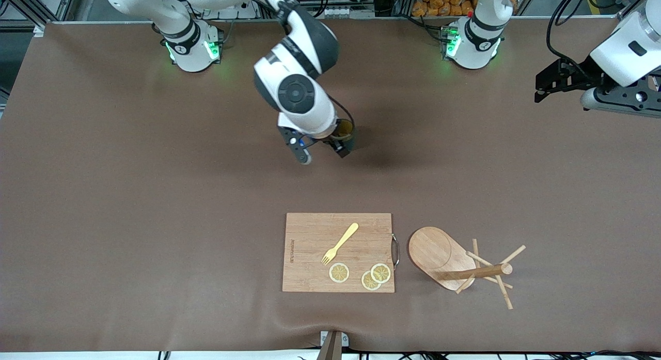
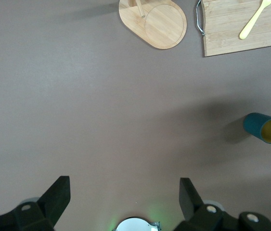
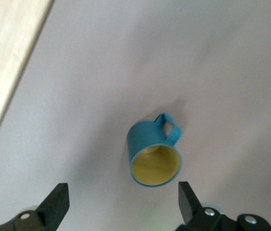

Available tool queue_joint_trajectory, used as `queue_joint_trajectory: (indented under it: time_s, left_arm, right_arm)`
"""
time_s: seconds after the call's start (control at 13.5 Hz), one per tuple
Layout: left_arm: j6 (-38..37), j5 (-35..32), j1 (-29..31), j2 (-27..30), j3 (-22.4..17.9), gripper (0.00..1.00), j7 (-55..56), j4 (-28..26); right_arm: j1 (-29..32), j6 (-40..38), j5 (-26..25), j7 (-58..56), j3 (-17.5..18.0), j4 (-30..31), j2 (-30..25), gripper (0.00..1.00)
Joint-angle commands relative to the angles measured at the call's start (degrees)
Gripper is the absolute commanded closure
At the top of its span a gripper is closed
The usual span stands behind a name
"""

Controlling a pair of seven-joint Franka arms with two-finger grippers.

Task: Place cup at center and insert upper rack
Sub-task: 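Release the mug with the right gripper while the left gripper approaches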

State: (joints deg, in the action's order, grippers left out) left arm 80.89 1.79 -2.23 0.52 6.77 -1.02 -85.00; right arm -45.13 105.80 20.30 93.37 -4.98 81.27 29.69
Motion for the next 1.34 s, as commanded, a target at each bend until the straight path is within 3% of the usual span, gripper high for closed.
queue_joint_trajectory:
  time_s: [0.0, 0.45, 0.74, 0.89, 1.26]
  left_arm:
    - [0.0, 0.1, -0.1, -0.3, 0.1, 0.0, -0.2, 0.9]
    - [0.5, 0.7, -0.8, -0.8, 0.7, 0.0, 0.3, 2.2]
    - [3.9, 0.8, -3.9, -4.4, 5.1, 0.0, 5.6, 6.0]
    - [4.6, 0.7, -8.0, -8.4, 7.6, 0.0, 14.2, 7.4]
    - [13.7, -1.4, -22.8, -15.3, 7.5, 0.0, 36.1, 7.4]
  right_arm:
    - [4.9, -5.2, 0.1, -5.0, 0.4, -1.8, -2.4, 0.0]
    - [16.2, -11.1, -1.6, -25.1, 0.3, -1.9, -6.9, 0.0]
    - [24.1, -15.0, -6.0, -42.4, 0.3, -1.8, -8.3, 0.0]
    - [26.8, -17.9, -10.4, -53.7, 0.4, -1.8, -9.1, 0.0]
    - [37.6, -19.9, -13.1, -78.3, 0.3, -1.8, -10.9, 0.0]
